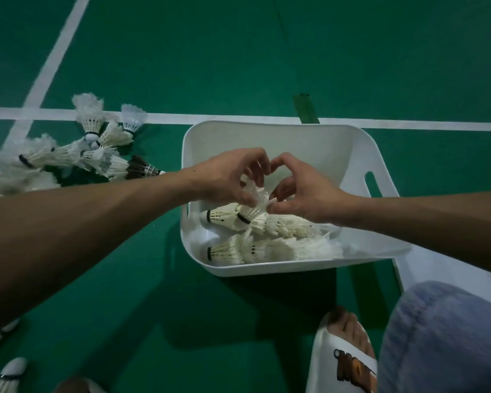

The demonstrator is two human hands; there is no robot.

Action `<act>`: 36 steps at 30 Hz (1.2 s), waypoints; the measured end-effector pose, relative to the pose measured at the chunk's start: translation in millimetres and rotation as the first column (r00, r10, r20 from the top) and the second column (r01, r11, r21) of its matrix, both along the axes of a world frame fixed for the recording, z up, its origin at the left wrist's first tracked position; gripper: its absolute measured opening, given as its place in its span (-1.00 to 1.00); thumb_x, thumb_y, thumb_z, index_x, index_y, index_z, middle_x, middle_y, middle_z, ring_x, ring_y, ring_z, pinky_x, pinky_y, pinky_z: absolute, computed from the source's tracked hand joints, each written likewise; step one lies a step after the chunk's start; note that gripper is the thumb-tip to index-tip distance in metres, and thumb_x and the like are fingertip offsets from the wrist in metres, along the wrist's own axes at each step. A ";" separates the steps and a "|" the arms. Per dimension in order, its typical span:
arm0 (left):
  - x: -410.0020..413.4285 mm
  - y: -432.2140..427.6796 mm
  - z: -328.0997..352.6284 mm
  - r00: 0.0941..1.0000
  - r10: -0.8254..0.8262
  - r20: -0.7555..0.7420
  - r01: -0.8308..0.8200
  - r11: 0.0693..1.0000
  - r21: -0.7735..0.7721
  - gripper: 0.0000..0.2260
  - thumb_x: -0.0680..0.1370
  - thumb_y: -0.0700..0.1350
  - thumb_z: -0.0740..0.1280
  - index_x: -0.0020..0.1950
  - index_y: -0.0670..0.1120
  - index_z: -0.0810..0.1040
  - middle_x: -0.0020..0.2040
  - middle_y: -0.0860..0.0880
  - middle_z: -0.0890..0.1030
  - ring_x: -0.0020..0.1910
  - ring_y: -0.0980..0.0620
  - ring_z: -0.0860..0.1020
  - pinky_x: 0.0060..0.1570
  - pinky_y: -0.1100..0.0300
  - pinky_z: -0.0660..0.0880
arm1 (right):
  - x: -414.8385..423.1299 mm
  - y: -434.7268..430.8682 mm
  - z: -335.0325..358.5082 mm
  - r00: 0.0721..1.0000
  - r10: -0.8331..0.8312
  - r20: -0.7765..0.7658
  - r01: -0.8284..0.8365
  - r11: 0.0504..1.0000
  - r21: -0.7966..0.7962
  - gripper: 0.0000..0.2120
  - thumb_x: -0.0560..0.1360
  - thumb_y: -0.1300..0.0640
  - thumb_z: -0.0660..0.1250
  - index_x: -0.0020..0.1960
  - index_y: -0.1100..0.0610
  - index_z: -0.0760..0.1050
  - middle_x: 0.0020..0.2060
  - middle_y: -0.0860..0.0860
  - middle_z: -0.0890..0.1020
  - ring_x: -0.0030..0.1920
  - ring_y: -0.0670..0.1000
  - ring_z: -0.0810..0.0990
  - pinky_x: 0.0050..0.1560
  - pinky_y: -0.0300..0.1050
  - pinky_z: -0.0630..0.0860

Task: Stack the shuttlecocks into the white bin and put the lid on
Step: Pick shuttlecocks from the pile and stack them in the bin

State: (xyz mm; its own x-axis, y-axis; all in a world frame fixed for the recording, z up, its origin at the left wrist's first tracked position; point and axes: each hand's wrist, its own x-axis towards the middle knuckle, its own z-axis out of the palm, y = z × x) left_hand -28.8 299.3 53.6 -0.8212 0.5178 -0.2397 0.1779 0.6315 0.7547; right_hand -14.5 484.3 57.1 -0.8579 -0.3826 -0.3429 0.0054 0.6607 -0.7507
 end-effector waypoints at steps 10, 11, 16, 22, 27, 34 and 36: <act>-8.8 -17.6 17.5 0.933 0.099 -0.345 -0.139 0.986 -0.094 -0.70 0.46 -0.06 0.45 0.14 -0.01 0.49 0.12 0.03 0.45 0.14 0.03 0.45 0.16 0.05 0.49 | 3.5 -23.0 -13.7 0.999 -0.034 -0.026 0.036 0.998 0.045 -0.56 0.40 0.30 0.46 0.13 -0.01 0.35 -0.17 0.08 0.61 -0.21 0.03 0.59 -0.21 -0.07 0.60; -7.9 -22.6 19.8 0.925 0.110 -0.363 -0.150 0.985 -0.084 -0.73 0.46 -0.07 0.45 0.12 -0.01 0.49 0.09 0.04 0.45 0.13 0.02 0.45 0.16 0.03 0.48 | 4.1 -29.3 -16.8 0.999 -0.036 -0.002 0.036 0.999 0.029 -0.57 0.40 0.30 0.46 0.12 0.00 0.36 -0.18 0.09 0.60 -0.22 0.02 0.59 -0.22 -0.06 0.60; 5.2 -48.5 20.4 0.905 0.140 -0.402 -0.181 0.981 -0.066 -0.79 0.48 -0.07 0.41 0.07 0.04 0.47 0.17 -0.03 0.44 0.18 0.01 0.39 0.23 0.00 0.42 | 9.8 -62.5 -40.5 0.993 -0.076 0.088 0.078 0.997 -0.026 -0.60 0.39 0.33 0.48 0.09 0.08 0.38 -0.22 0.12 0.55 -0.29 0.03 0.54 -0.25 -0.06 0.56; 20.0 -76.2 14.5 0.866 0.253 -0.431 -0.270 0.963 0.023 -0.77 0.50 -0.09 0.38 0.11 0.01 0.45 0.15 0.03 0.35 0.19 0.01 0.34 0.25 -0.03 0.39 | 16.4 -86.5 -69.9 0.970 -0.188 0.152 0.193 0.981 -0.016 -0.65 0.35 0.41 0.46 -0.04 0.14 0.38 -0.38 0.06 0.46 -0.38 0.10 0.47 -0.20 0.16 0.59; 32.7 -99.9 6.0 0.840 0.405 -0.362 -0.389 0.913 0.121 -0.81 0.51 -0.10 0.37 0.07 0.02 0.42 0.07 0.06 0.40 0.09 0.06 0.42 0.01 0.16 0.49 | 15.5 -97.6 -87.2 0.961 -0.205 0.185 0.200 0.979 0.043 -0.66 0.35 0.41 0.47 -0.08 0.11 0.39 -0.29 0.07 0.48 -0.29 0.11 0.52 -0.16 0.21 0.64; 62.0 -130.6 -25.6 0.874 0.473 -0.113 -0.452 0.876 0.166 -0.81 0.50 -0.11 0.40 0.05 0.05 0.45 0.08 0.02 0.55 0.10 0.04 0.54 0.09 0.07 0.54 | 4.9 -102.1 -80.9 0.966 -0.104 0.236 0.085 0.992 0.089 -0.59 0.38 0.35 0.48 0.06 0.09 0.34 -0.16 0.16 0.55 -0.23 0.14 0.60 -0.10 0.15 0.64; 72.2 -137.5 -31.4 0.885 0.453 -0.102 -0.439 0.888 0.139 -0.78 0.50 -0.13 0.40 0.08 0.03 0.45 0.12 0.00 0.53 0.13 0.04 0.50 0.05 0.08 0.53 | 4.8 -97.5 -65.3 0.966 -0.058 0.251 0.032 0.994 0.106 -0.49 0.36 0.31 0.52 0.16 0.09 0.31 -0.13 0.17 0.60 -0.25 0.09 0.63 -0.16 0.01 0.65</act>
State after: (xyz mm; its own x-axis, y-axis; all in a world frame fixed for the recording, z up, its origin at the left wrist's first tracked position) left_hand 43.4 161.8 22.2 -0.9911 0.1062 -0.0803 -0.0035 0.5823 0.8130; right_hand -9.6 386.8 -8.2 -0.7532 -0.2984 -0.5862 0.2183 0.7273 -0.6507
